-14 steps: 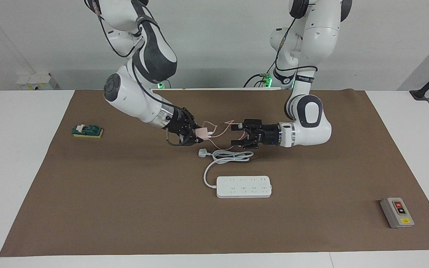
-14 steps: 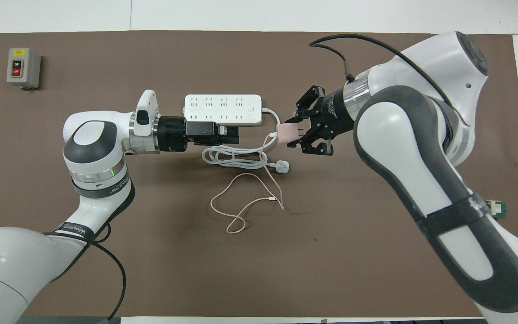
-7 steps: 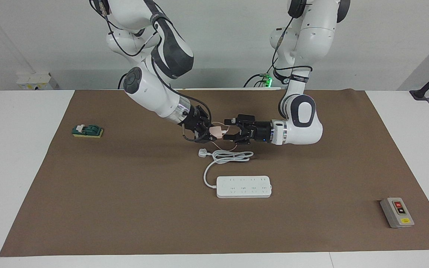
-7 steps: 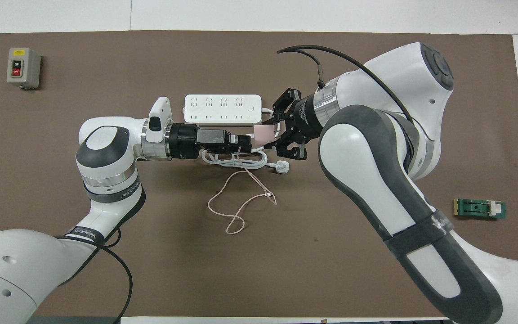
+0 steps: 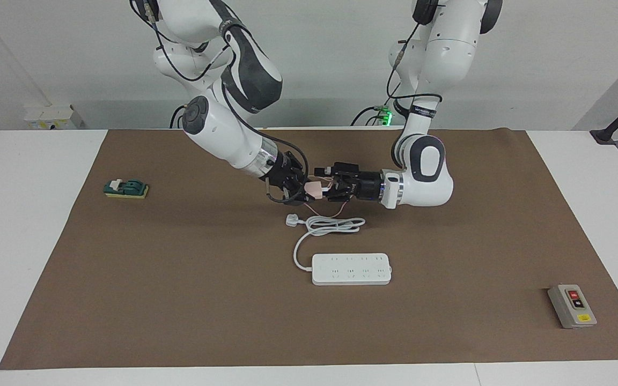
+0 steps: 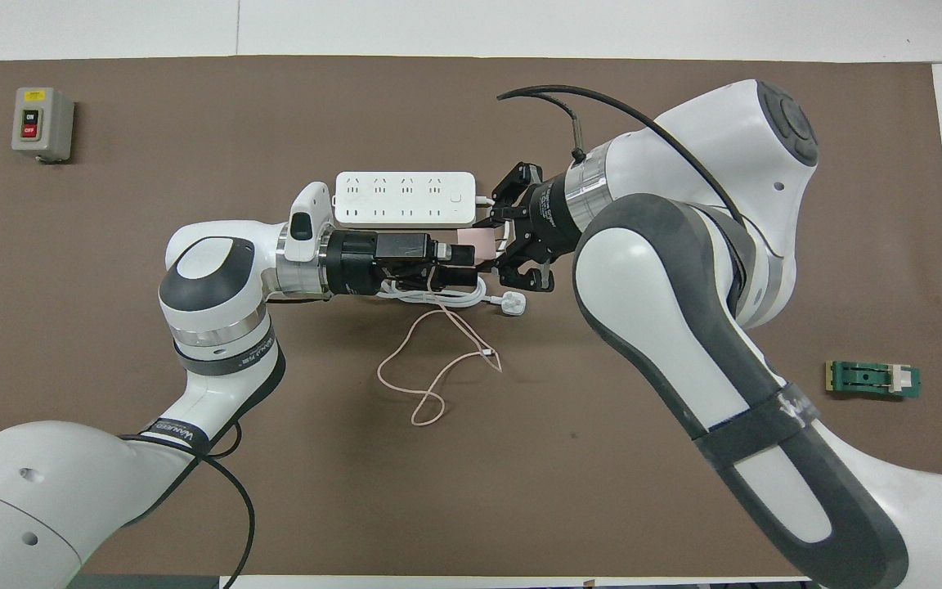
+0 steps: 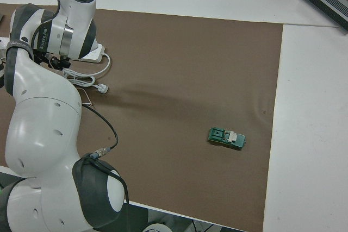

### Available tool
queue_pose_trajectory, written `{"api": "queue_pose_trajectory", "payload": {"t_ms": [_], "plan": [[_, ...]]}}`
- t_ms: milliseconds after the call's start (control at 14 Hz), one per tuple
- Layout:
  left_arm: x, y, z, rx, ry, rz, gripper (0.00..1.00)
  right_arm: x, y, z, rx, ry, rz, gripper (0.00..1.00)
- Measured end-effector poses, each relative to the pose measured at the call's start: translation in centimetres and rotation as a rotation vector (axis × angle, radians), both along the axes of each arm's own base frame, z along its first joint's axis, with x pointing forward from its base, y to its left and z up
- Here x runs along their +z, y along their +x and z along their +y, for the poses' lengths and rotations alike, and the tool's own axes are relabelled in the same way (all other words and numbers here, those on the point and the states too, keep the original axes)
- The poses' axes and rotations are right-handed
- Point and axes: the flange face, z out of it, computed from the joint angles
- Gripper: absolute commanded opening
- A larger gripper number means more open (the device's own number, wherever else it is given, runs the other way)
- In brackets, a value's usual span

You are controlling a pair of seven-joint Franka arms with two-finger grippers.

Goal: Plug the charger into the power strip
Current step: 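Carry the charger to the left gripper and pass it over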

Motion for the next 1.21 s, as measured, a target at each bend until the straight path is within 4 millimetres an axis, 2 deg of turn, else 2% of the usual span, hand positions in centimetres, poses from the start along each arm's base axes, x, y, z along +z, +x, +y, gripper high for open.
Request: {"api": "queue_pose_trajectory", "payload": {"t_ms": [142, 285, 641, 712, 783, 997, 1068, 1140, 1211], "plan": [[-0.17, 0.26, 0.22, 0.020, 0.016, 0.020, 0.77, 0.00, 0.00, 0.00, 0.000, 0.000, 0.000, 0.00], [-0.30, 0.43, 0.39, 0.033, 0.029, 0.030, 0.69, 0.00, 0.00, 0.00, 0.000, 0.000, 0.000, 0.00], [-0.33, 0.48, 0.46, 0.036, 0.033, 0.039, 0.65, 0.00, 0.00, 0.00, 0.000, 0.000, 0.000, 0.00], [-0.32, 0.49, 0.46, 0.036, 0.033, 0.039, 0.60, 0.00, 0.00, 0.00, 0.000, 0.000, 0.000, 0.00], [-0.31, 0.49, 0.45, 0.036, 0.032, 0.039, 0.51, 0.00, 0.00, 0.00, 0.000, 0.000, 0.000, 0.00], [-0.04, 0.60, 0.43, 0.038, 0.026, 0.036, 0.14, -0.27, 0.03, -0.06, -0.001, -0.002, 0.004, 0.00], [-0.07, 0.60, 0.45, 0.039, 0.027, 0.037, 0.10, -0.31, 0.04, -0.04, -0.001, -0.002, 0.005, 0.00], [-0.03, 0.63, 0.45, 0.040, 0.027, 0.035, 0.00, -0.36, 0.05, -0.05, -0.002, -0.002, 0.006, 0.00], [-0.05, 0.62, 0.44, 0.041, 0.027, 0.026, 0.00, -0.39, 0.06, -0.06, -0.008, -0.003, 0.011, 0.00]]}}
